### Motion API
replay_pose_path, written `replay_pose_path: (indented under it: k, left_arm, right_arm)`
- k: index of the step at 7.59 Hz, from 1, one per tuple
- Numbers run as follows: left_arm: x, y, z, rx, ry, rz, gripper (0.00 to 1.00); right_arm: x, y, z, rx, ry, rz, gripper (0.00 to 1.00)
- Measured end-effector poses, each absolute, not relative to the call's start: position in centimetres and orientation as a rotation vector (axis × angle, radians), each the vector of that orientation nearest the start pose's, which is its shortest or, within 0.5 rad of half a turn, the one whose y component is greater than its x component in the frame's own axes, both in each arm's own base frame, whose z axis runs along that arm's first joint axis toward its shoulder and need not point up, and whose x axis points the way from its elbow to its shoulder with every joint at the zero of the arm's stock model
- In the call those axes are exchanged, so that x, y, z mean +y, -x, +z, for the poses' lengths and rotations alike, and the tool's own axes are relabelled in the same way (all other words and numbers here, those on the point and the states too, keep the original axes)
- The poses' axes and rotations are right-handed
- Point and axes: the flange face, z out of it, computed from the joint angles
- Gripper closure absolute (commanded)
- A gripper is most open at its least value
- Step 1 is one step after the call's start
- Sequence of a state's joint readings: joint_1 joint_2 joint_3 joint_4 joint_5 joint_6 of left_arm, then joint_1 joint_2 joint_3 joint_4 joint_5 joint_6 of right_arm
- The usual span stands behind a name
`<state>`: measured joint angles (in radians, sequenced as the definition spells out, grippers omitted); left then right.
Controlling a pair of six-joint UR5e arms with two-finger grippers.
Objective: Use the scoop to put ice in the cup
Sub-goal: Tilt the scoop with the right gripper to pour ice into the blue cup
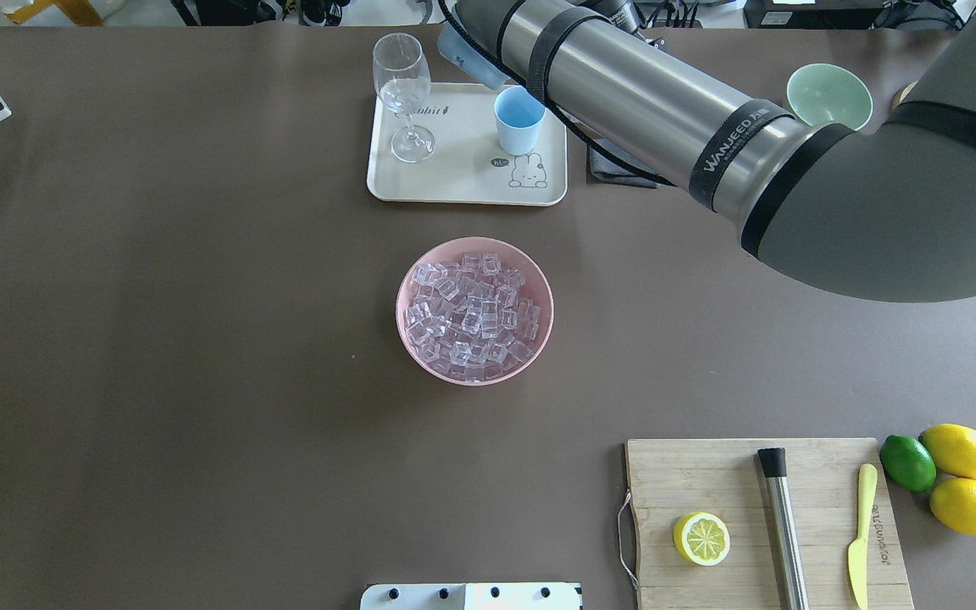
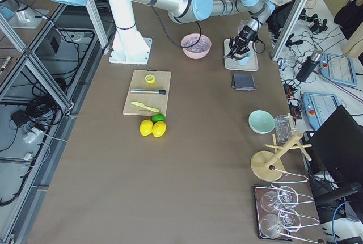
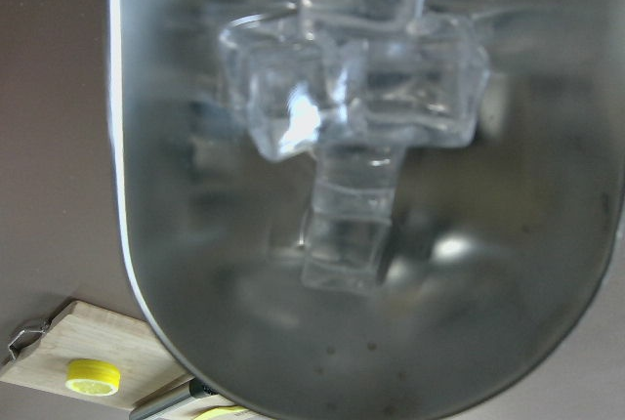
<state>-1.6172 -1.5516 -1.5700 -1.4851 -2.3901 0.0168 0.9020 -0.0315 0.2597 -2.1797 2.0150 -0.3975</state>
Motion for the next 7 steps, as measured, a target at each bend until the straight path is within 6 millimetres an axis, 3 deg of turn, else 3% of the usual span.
replay_pose_path:
  k: [3, 7]
  left_arm:
    - [-47.5, 8.3, 67.9, 0.835, 0.086, -0.083, 0.02]
    - [-47.5, 8.4, 68.5, 0.836, 0.097, -0.090, 0.02]
  right_arm:
    - [-73.6, 46.2, 19.1, -0.372, 0.457, -1.000, 1.00]
    - [-73.5, 45.6, 19.0, -0.324, 0.495, -1.072, 1.00]
